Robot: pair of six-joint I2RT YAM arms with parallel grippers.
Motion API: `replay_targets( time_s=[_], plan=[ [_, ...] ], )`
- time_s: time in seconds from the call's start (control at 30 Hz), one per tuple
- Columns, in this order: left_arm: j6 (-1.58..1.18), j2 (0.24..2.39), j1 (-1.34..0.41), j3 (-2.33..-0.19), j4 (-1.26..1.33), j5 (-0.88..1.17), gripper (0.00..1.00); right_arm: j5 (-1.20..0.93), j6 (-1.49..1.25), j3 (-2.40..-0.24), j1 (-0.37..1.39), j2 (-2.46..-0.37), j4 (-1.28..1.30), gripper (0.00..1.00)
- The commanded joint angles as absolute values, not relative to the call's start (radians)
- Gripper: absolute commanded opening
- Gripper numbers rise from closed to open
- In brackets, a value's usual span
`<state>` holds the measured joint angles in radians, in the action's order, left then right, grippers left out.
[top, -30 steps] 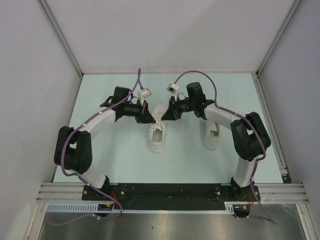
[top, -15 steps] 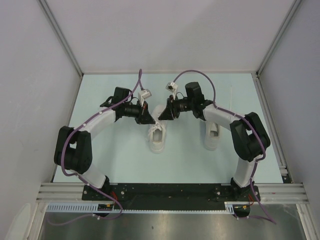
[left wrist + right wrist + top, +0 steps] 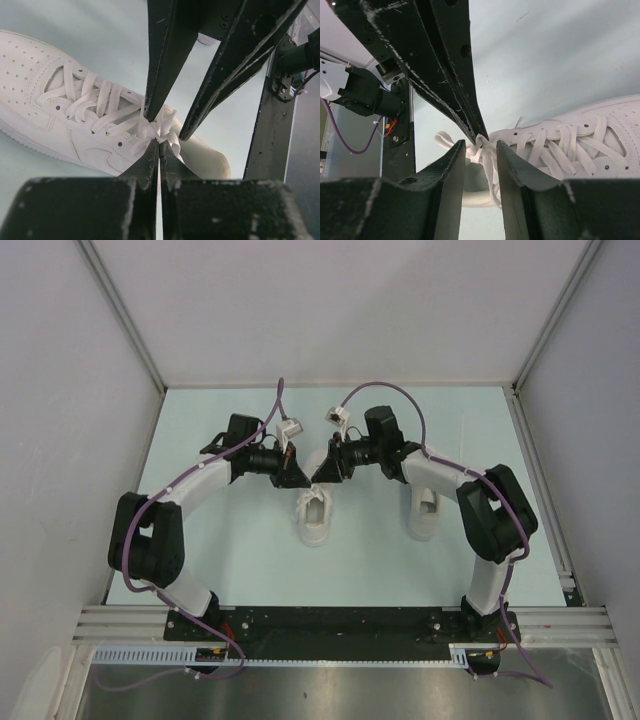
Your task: Tie the shoes
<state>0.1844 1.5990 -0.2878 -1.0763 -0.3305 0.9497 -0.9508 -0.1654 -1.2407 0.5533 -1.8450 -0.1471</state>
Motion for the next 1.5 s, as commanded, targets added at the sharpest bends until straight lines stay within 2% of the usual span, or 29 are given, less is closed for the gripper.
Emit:
replay_targets(
  time_s=[0.0,0.17,0.27,0.3,0.93,1.1,1.13,1.17,1.27,1.47],
  plan=[
    [0.193,1.589,-0.291,-1.109,-0.305,0.982,0.0,-0.957,-0.164,-1.287,0.564,-1.868,-0.172,0.36],
    [0.193,1.588,-0.291,-1.109,-0.304,0.98,0.0,-0.968,-0.152,-1.296,0.565,-1.878,-0.158,0.3],
    [0.192,1.589,-0.291,-1.109,-0.305,0.979,0.0,-0.973,-0.143,-1.296,0.565,-1.873,-0.152,0.11],
    [0.196,1.589,-0.291,-1.109,-0.311,0.979,0.0,-0.974,-0.143,-1.296,0.563,-1.873,-0.15,0.0],
    [0.238,1.572,-0.287,-1.101,-0.351,0.963,0.04,-0.931,-0.109,-1.296,0.512,-1.848,-0.055,0.0],
    [0.201,1.565,-0.287,-1.092,-0.305,0.965,0.0,-0.959,-0.106,-1.295,0.518,-1.845,-0.063,0.0],
    [0.195,1.565,-0.287,-1.094,-0.301,0.966,0.0,-0.963,-0.106,-1.296,0.517,-1.842,-0.063,0.05],
    [0.184,1.569,-0.287,-1.095,-0.295,0.965,0.0,-0.963,-0.106,-1.296,0.518,-1.836,-0.063,0.17],
    [0.179,1.577,-0.287,-1.098,-0.291,0.965,0.0,-0.956,-0.11,-1.296,0.512,-1.819,-0.054,0.31],
    [0.172,1.58,-0.287,-1.095,-0.278,0.965,0.0,-0.92,-0.077,-1.296,0.476,-1.757,-0.006,0.53]
  ],
)
